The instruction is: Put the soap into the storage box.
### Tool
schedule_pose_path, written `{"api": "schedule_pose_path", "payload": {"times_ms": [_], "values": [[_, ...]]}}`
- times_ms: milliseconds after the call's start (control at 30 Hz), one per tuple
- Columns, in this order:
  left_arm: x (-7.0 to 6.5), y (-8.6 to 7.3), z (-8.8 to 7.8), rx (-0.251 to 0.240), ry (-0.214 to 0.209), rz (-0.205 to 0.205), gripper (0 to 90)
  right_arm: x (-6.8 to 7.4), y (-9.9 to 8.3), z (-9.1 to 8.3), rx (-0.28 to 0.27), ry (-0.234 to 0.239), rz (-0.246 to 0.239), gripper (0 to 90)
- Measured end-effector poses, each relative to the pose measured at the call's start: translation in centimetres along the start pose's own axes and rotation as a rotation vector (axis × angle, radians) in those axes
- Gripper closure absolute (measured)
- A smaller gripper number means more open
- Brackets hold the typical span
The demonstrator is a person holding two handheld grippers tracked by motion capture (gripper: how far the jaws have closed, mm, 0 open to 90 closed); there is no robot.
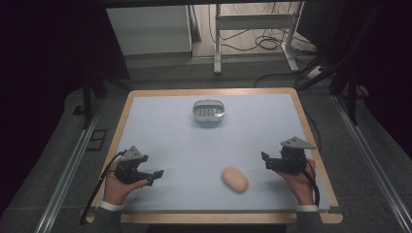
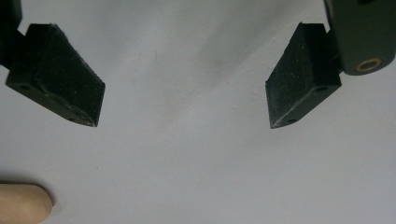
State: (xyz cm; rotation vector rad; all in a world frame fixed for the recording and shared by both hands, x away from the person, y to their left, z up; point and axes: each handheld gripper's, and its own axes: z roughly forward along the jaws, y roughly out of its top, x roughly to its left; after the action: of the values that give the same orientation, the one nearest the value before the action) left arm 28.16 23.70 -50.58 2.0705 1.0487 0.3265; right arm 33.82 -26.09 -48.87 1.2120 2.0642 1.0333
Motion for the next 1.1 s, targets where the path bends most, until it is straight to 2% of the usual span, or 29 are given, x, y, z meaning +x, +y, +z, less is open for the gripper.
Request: {"api": "schedule_pose_path", "payload": {"times_ms": [33,167,267,367,633,867,967,1100], "values": [[0.0,0.0,0.0,0.0,0.001,0.003,12.2,-0.1,0.0,0.0,-0.002,0.0,-0.006,9.3],[0.0,0.1,-0.1,0.0,-0.005,0.007,12.1,-0.7,-0.1,-0.2,0.003,0.063,0.041,9.4],[0.0,0.1,0.0,0.002,-0.003,0.016,12.1,-0.7,-0.1,-0.3,0.007,0.06,0.026,9.4],[0.1,0.0,0.0,0.006,0.0,0.013,12.0,-0.6,0.0,-0.5,-0.005,0.072,0.038,9.4],[-0.1,0.3,-0.4,-0.009,0.0,0.018,12.0,-0.4,-0.2,-1.0,0.013,0.053,0.02,10.2],[0.0,0.4,0.1,0.004,0.0,0.023,11.9,-1.1,-0.4,-1.6,0.011,0.043,0.036,10.6],[0.0,0.4,0.2,0.006,0.0,0.023,11.9,-1.2,-0.3,-1.7,0.015,0.035,0.03,12.4],[-0.1,0.5,0.6,0.013,0.001,0.022,12.0,-1.1,0.0,-1.9,0.01,0.046,0.024,13.1]]}}
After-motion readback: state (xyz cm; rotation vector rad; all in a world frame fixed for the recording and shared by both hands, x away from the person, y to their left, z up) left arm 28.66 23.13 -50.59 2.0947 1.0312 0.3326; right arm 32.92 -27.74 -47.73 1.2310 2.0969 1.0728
